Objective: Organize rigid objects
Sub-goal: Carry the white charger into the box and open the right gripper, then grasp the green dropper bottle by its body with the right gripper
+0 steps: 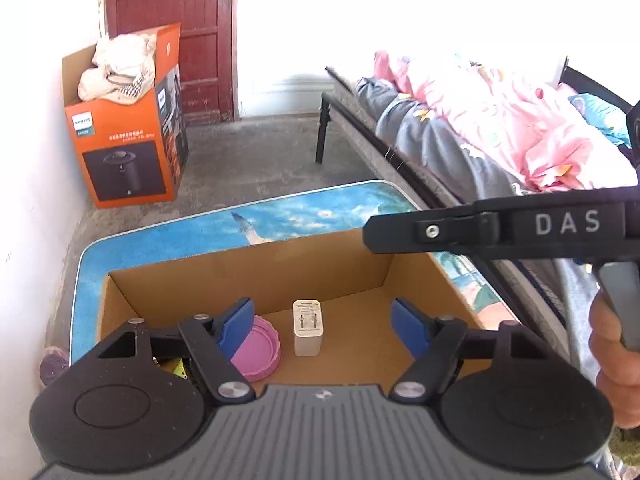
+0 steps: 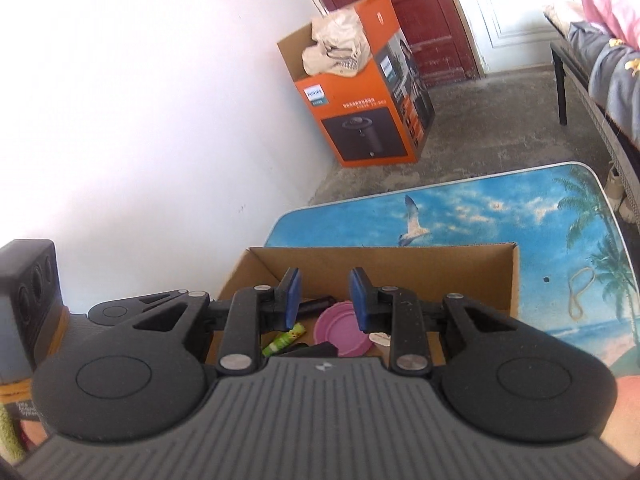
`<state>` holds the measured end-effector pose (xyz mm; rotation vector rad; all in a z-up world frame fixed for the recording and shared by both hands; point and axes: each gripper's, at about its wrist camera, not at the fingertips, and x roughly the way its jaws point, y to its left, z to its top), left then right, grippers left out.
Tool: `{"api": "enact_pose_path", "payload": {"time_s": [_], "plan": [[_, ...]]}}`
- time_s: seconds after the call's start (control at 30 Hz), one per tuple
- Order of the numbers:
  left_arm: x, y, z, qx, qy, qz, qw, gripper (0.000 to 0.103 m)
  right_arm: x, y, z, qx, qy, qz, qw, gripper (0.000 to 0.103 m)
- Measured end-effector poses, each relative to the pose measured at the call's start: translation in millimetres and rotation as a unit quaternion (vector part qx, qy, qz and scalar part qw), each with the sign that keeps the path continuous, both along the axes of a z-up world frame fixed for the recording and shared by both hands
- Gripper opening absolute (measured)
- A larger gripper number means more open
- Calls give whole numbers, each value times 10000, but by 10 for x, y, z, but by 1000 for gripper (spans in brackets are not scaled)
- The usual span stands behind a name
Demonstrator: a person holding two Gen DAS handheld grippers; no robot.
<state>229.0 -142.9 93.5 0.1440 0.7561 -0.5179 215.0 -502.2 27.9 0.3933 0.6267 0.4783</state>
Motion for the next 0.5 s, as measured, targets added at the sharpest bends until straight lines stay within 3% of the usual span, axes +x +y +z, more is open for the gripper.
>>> {"api": "enact_pose_path", "payload": {"time_s": [0.13, 0.27, 0.37, 0.5], "plan": [[-513, 227, 179, -109, -431, -181, 9988, 82, -615, -70, 203, 1, -396, -59, 9992, 29], [-994, 442, 169, -240, -804, -169, 9963, 84, -1127, -3, 181, -95, -556, -68, 9984, 30], [-1313, 533, 12, -216, -1062, -88, 9941, 84, -1409, 147, 19, -154, -513, -10, 9986, 31], [-1539, 570, -366, -119, -977, -44, 9951, 84, -1571, 446, -300, -306, -336, 106, 9989, 31]]}}
